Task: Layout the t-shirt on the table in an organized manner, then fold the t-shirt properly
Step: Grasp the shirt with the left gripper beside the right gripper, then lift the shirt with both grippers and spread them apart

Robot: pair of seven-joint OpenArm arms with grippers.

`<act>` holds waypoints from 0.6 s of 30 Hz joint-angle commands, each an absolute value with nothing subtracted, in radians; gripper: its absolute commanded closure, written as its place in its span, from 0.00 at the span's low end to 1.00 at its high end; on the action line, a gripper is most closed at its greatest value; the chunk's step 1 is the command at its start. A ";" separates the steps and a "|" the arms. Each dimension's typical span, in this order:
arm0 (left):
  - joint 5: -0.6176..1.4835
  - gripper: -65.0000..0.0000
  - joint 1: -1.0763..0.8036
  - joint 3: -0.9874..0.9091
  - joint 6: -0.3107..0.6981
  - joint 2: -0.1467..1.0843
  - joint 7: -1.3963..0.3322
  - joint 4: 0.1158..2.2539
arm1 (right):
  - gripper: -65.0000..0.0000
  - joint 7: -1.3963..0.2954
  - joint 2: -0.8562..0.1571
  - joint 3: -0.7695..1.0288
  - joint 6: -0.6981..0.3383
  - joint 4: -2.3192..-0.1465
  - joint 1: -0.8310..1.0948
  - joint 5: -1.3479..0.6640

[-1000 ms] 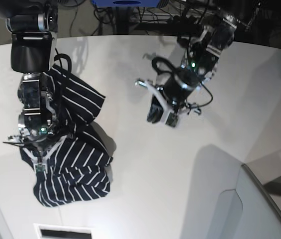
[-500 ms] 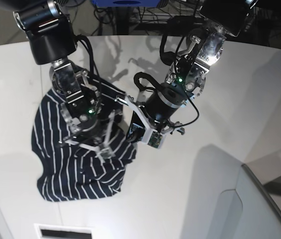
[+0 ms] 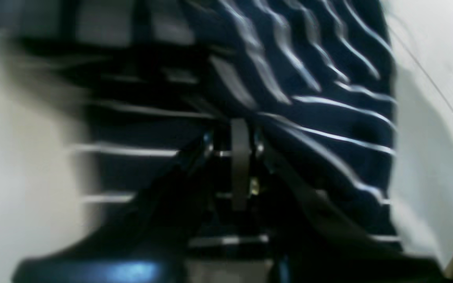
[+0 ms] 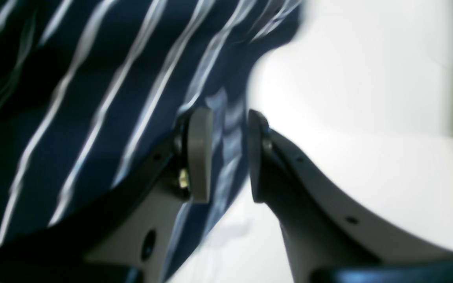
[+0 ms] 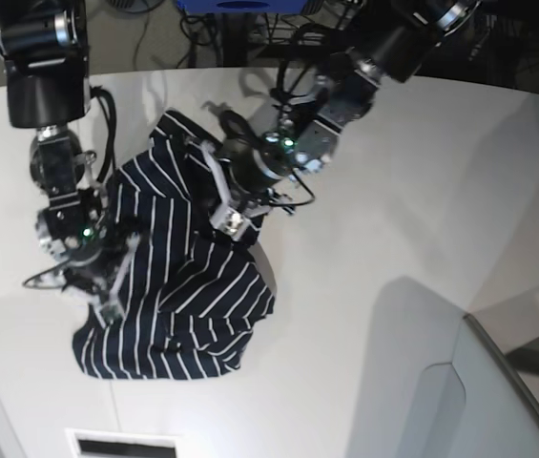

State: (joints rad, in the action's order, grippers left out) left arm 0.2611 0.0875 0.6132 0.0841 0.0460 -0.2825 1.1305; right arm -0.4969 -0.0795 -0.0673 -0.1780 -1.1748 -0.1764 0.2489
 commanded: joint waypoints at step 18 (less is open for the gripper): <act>0.257 0.92 0.248 0.358 0.079 0.318 -0.277 0.952 | 0.78 -0.479 -0.082 -0.061 -0.163 -1.342 -0.082 0.254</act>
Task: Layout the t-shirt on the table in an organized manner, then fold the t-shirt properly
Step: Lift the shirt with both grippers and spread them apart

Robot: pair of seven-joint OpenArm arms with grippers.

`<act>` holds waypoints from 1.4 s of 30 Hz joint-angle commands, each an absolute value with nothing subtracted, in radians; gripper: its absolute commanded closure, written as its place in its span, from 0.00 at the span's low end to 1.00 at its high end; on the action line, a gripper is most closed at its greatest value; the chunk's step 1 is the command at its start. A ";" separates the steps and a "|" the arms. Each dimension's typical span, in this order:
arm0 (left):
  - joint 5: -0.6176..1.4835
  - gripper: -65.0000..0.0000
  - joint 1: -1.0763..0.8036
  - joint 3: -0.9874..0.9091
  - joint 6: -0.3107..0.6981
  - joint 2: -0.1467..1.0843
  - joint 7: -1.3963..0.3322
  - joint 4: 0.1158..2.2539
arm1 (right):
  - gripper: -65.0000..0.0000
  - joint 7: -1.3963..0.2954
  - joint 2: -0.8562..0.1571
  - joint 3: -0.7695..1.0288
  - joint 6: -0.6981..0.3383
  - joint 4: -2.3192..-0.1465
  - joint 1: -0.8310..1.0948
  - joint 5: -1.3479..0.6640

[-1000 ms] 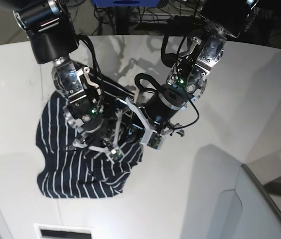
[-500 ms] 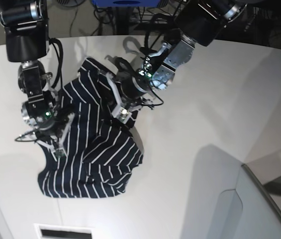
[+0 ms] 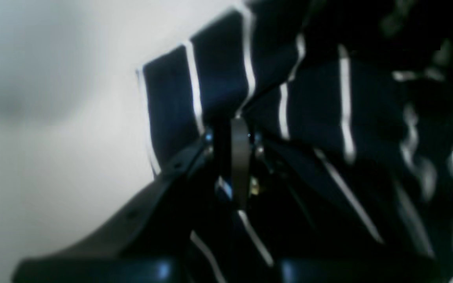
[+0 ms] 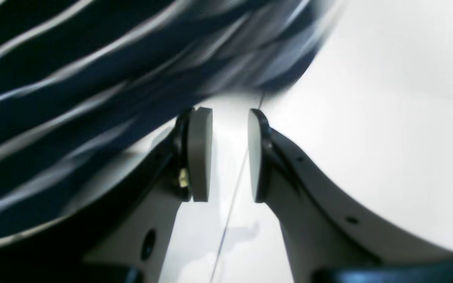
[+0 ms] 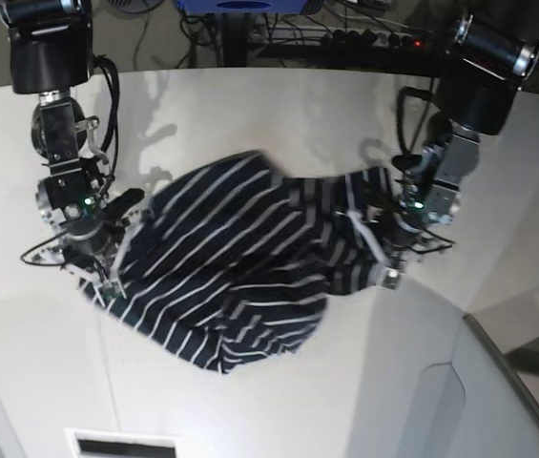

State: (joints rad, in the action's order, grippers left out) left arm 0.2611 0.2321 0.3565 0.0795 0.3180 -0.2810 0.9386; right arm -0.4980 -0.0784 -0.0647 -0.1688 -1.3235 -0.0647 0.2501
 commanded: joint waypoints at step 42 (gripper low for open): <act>0.746 0.35 -0.285 0.131 0.116 0.216 -0.387 1.426 | 0.33 -0.621 0.079 0.286 -0.371 -1.374 0.081 -0.214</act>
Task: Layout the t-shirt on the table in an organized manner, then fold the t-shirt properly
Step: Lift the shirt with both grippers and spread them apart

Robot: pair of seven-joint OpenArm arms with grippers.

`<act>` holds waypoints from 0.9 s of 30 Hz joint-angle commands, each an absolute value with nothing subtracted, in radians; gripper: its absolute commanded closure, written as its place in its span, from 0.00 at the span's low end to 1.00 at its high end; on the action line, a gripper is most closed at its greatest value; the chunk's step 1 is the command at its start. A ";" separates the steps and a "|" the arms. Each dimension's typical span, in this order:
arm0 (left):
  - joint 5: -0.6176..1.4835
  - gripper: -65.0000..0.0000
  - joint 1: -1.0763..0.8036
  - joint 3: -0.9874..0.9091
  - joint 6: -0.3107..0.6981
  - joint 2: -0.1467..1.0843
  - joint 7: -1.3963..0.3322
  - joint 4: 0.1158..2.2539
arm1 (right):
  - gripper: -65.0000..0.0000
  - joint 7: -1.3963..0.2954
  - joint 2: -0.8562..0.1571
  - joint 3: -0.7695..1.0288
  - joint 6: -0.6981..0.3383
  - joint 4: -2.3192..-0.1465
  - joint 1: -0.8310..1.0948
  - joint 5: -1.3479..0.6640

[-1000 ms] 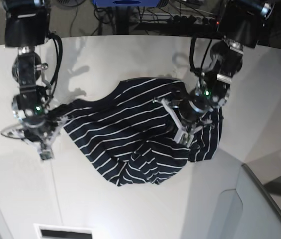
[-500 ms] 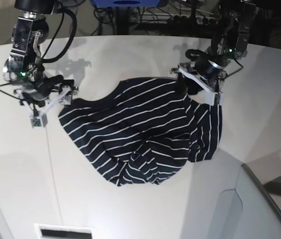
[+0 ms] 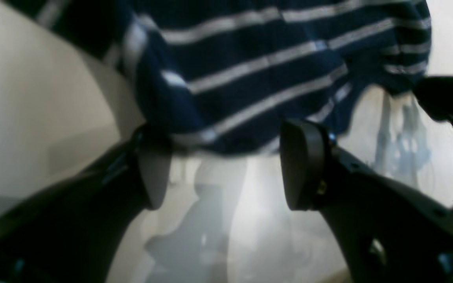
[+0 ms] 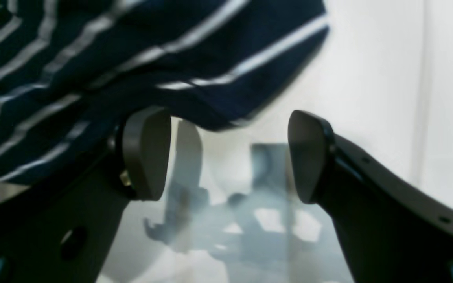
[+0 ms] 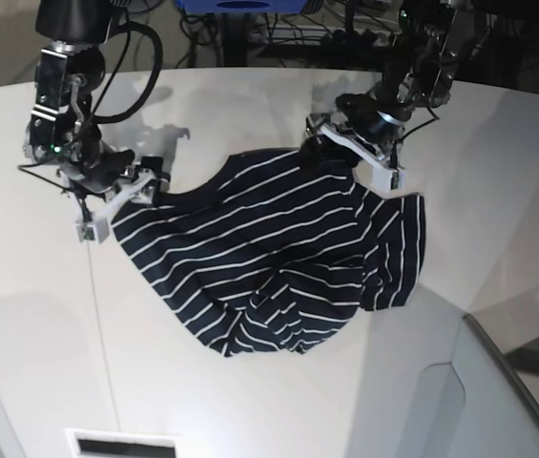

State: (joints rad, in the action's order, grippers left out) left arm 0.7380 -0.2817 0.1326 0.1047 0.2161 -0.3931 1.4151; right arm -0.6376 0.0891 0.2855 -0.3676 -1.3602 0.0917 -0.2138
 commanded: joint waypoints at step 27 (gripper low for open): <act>0.745 1.00 -0.194 0.133 0.116 0.168 -0.387 1.299 | 0.96 -0.552 0.053 0.280 -0.374 -1.253 0.010 -0.268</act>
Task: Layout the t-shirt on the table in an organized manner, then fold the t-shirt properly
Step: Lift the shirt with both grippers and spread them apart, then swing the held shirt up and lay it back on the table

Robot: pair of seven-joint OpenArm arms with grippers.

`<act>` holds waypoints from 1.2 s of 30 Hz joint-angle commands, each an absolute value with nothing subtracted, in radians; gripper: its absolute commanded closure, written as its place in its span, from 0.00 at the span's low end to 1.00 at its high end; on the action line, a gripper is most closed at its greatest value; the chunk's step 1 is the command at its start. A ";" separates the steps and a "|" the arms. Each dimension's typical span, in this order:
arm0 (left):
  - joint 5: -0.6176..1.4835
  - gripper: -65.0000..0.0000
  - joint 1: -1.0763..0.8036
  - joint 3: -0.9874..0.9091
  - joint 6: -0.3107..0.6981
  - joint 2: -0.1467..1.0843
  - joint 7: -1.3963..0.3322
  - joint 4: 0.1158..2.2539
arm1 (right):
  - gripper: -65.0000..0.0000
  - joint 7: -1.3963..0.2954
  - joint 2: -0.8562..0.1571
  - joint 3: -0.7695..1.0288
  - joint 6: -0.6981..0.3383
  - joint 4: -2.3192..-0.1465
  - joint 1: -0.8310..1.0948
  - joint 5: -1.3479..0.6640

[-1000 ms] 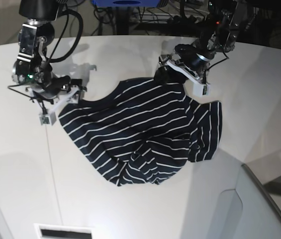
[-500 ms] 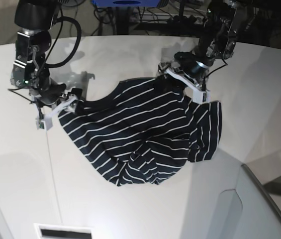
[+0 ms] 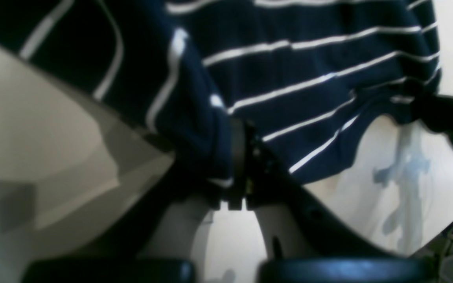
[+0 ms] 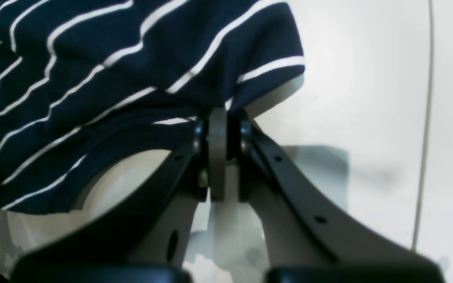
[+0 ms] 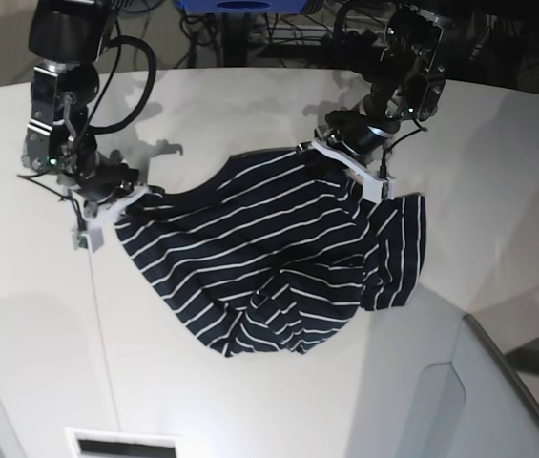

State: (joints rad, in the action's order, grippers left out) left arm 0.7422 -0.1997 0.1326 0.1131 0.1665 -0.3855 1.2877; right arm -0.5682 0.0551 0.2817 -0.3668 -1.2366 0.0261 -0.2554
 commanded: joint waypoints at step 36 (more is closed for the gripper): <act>0.754 1.00 0.133 -0.074 0.113 0.332 -0.871 1.933 | 0.99 -1.049 -0.036 0.275 -0.375 -1.988 -0.232 -0.263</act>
